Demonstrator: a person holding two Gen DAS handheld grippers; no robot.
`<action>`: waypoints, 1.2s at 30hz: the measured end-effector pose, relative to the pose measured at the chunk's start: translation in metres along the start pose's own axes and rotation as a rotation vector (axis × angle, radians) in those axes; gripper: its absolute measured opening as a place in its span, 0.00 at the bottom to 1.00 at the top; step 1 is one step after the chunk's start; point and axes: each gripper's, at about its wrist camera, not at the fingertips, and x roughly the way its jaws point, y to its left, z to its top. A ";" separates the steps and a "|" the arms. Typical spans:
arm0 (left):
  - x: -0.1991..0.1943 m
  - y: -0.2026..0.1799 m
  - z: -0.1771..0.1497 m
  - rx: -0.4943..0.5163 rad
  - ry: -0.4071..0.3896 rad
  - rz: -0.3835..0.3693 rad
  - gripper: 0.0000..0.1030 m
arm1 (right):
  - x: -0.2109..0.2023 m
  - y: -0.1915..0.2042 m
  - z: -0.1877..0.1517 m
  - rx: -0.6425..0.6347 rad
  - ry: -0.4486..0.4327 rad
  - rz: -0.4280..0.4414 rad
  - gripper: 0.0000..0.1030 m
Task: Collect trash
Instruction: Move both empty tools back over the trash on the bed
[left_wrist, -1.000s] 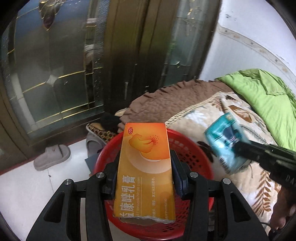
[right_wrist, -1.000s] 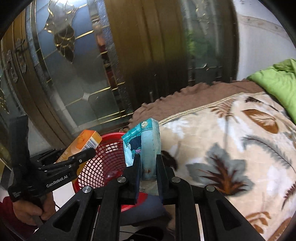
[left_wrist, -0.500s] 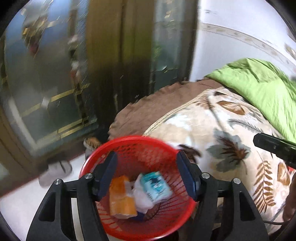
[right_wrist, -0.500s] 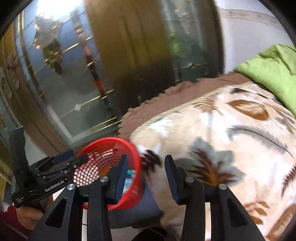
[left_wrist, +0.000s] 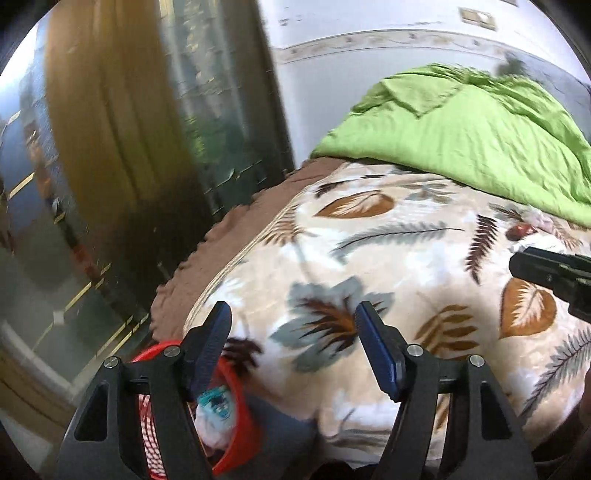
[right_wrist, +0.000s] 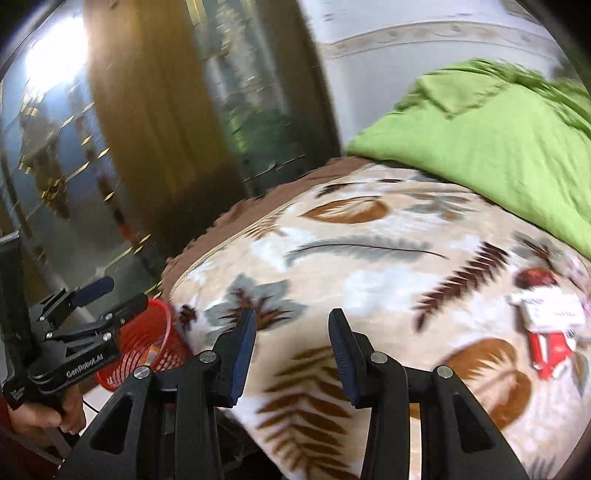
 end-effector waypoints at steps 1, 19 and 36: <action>-0.002 -0.011 0.004 0.023 -0.009 -0.001 0.67 | -0.007 -0.011 0.000 0.026 -0.015 -0.009 0.42; -0.029 -0.077 0.015 0.164 -0.069 -0.016 0.67 | -0.049 -0.070 -0.006 0.154 -0.099 -0.074 0.42; -0.024 -0.083 0.016 0.194 -0.052 -0.028 0.67 | -0.049 -0.131 -0.007 0.209 -0.081 -0.359 0.43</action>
